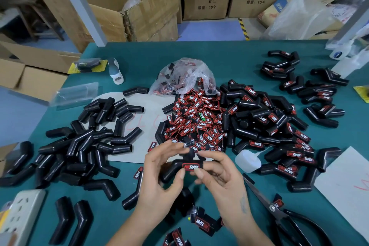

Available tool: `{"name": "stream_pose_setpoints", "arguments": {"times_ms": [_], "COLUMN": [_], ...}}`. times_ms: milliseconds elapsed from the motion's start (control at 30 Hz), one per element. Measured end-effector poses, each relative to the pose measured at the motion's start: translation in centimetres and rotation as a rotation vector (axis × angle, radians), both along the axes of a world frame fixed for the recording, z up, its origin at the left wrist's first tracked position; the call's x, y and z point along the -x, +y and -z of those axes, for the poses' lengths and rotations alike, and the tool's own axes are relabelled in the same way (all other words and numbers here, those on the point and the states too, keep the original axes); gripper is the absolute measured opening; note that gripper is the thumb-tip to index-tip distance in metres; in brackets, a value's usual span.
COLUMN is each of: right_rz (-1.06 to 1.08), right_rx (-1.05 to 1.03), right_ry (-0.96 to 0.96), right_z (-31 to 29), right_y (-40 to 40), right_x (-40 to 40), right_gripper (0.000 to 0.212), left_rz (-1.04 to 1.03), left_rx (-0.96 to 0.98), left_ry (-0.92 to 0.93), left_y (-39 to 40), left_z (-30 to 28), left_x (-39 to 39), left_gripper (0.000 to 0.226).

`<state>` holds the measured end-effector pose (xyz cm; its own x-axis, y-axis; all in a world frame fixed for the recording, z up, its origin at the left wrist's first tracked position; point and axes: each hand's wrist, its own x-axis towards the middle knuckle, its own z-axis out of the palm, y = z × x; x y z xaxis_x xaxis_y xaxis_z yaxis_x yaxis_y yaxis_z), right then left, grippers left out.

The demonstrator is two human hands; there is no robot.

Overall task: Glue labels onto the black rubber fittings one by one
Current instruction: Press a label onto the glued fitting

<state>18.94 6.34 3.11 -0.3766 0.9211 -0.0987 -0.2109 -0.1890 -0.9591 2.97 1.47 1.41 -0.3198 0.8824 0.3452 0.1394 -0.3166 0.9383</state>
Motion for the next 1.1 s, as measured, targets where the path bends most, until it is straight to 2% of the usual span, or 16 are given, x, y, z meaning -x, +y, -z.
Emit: {"name": "stream_pose_setpoints", "arguments": {"times_ms": [67,167,267,400,533,667,733,933,1100], "right_rz": [0.058,0.028,0.021,0.125,0.096,-0.128,-0.166,-0.132,-0.088], "right_rx": [0.075,0.157,0.185,0.203,0.136,0.117,0.150,0.229,0.264], "right_ry": [0.045,0.110,0.100,0.063,-0.013,-0.043,-0.040,0.039,0.178], "right_z": [0.1,0.2,0.3,0.9,1.1,0.7,0.6,0.8,0.6], "right_y": [0.1,0.2,0.1,0.2,0.2,0.0,0.0,0.3,0.4], "right_x": [0.1,0.2,0.2,0.0,0.0,0.2,0.3,0.0,0.2], "right_gripper": [0.034,0.031,0.028,0.024,0.037,0.051,0.050,0.046,0.044], "left_rz": [0.019,-0.062,-0.100,-0.111,-0.008,0.152,0.188,0.047,-0.025], "left_rx": [0.026,0.052,0.067,0.051,0.076,0.134,0.157,0.175,0.124], "left_ry": [-0.106,-0.170,-0.252,-0.309,-0.268,-0.157,-0.114,-0.120,-0.072], "left_y": [0.2,0.6,1.1,1.4,1.0,0.9,0.8,0.7,0.1], "left_z": [-0.1,0.1,0.2,0.3,0.3,0.2,0.1,0.0,0.4], "left_x": [-0.2,0.1,0.9,1.6,1.6,1.7,1.9,1.0,-0.8], "left_gripper": [0.059,0.054,0.050,0.045,0.049,0.057,0.060,0.061,0.034]}}
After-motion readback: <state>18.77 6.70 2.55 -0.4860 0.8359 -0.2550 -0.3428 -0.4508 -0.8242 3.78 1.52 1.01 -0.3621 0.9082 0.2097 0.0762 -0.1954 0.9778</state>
